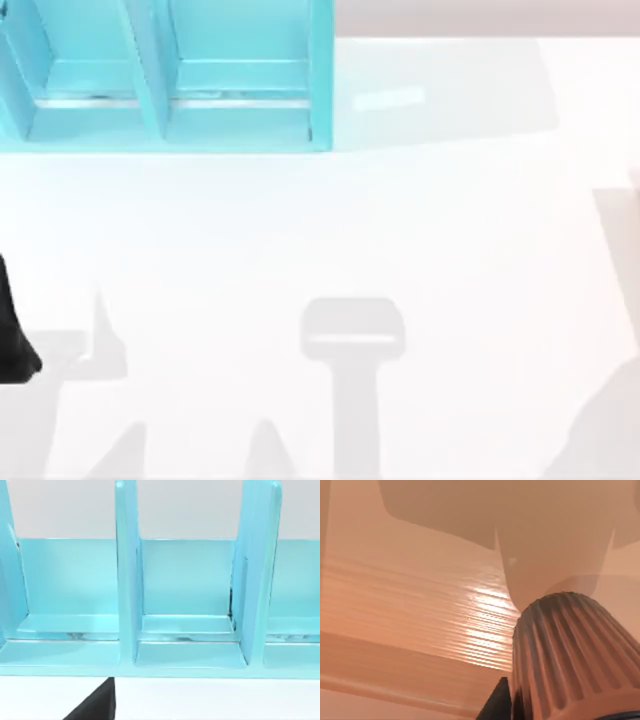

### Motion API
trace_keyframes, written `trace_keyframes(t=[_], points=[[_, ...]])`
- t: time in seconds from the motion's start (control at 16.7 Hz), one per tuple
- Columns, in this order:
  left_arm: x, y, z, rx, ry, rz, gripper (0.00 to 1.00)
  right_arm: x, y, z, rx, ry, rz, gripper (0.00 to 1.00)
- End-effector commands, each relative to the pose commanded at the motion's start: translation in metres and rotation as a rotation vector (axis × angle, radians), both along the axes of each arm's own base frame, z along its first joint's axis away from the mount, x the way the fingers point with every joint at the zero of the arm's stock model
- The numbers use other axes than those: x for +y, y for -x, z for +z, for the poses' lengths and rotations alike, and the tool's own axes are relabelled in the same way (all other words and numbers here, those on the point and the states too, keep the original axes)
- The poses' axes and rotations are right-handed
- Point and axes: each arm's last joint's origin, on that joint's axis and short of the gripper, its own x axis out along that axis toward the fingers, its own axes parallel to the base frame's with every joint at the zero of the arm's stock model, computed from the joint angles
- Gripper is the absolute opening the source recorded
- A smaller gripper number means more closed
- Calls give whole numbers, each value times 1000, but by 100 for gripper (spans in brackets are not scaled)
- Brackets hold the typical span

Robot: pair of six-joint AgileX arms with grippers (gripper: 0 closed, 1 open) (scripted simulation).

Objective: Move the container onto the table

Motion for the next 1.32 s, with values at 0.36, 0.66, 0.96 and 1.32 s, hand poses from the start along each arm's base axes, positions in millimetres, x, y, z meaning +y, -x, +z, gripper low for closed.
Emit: trace_keyframes(t=[0.36, 0.66, 0.96, 1.32], points=[[0, 0, 0, 0, 0, 0, 100, 52, 1, 50, 21, -12, 1, 0], [0, 0, 0, 0, 0, 0, 100, 78, 5, 75, 9, -5, 0, 0], [0, 0, 0, 0, 0, 0, 100, 81, 2, 73, 17, -8, -15, 0], [0, 0, 0, 0, 0, 0, 100, 132, -23, 73, 22, -13, -174, 0]])
